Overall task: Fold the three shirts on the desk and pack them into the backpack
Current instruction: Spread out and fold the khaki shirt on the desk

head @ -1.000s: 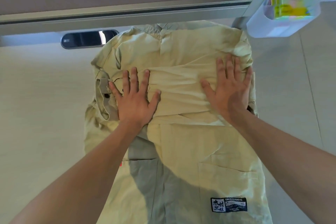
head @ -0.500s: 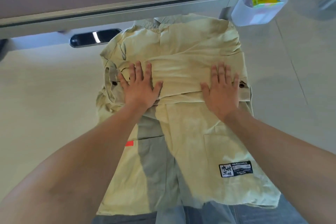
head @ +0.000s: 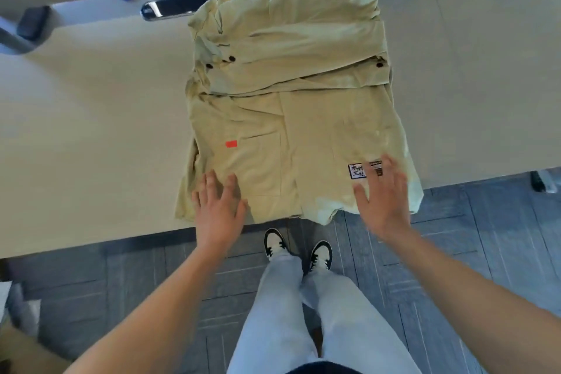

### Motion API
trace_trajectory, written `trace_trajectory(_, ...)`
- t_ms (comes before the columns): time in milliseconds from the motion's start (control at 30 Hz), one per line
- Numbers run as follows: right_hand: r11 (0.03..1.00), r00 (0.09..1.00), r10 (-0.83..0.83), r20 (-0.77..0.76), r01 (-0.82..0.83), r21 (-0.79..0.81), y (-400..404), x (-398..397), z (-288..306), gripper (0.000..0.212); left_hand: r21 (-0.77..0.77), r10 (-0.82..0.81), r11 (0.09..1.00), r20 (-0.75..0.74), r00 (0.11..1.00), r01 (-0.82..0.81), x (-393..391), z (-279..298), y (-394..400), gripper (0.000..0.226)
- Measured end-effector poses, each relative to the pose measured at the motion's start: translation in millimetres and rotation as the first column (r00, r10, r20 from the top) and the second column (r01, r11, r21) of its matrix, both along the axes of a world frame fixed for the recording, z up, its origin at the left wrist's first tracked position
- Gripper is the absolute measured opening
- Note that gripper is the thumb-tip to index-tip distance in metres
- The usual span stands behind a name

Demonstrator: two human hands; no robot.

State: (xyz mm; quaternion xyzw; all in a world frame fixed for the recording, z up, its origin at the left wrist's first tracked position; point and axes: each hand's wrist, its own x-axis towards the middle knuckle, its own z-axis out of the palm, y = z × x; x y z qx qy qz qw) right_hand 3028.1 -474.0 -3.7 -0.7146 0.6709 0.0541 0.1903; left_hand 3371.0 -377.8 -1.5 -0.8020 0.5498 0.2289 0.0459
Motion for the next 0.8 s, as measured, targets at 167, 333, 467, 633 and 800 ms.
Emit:
trace_trajectory(167,0.975,0.970,-0.222,0.103,0.219,0.044,1,-31,2,0.050,-0.046,0.219,0.975,0.029,0.975,-0.217,26,7,15,0.056)
trace_trajectory(333,0.967,0.947,-0.238,0.214,0.251,-0.034,-8,-43,-2,0.035,-0.053,0.348,0.932,-0.144,0.926,-0.358,58,3,18,0.053)
trace_trajectory(467,0.966,0.944,-0.234,0.232,0.253,-0.059,-5,-47,-5,0.030,-0.100,0.327,0.927,-0.259,0.909,-0.362,46,6,20,0.043)
trace_trajectory(633,0.969,0.921,-0.246,0.304,0.229,0.089,7,-56,0,0.021,-0.035,0.451,0.840,-0.507,0.734,-0.541,11,23,15,0.044)
trace_trajectory(800,0.953,0.860,-0.295,0.417,0.237,0.187,14,-67,11,0.026,0.025,0.493,0.784,-0.632,0.598,-0.620,-10,47,18,0.037)
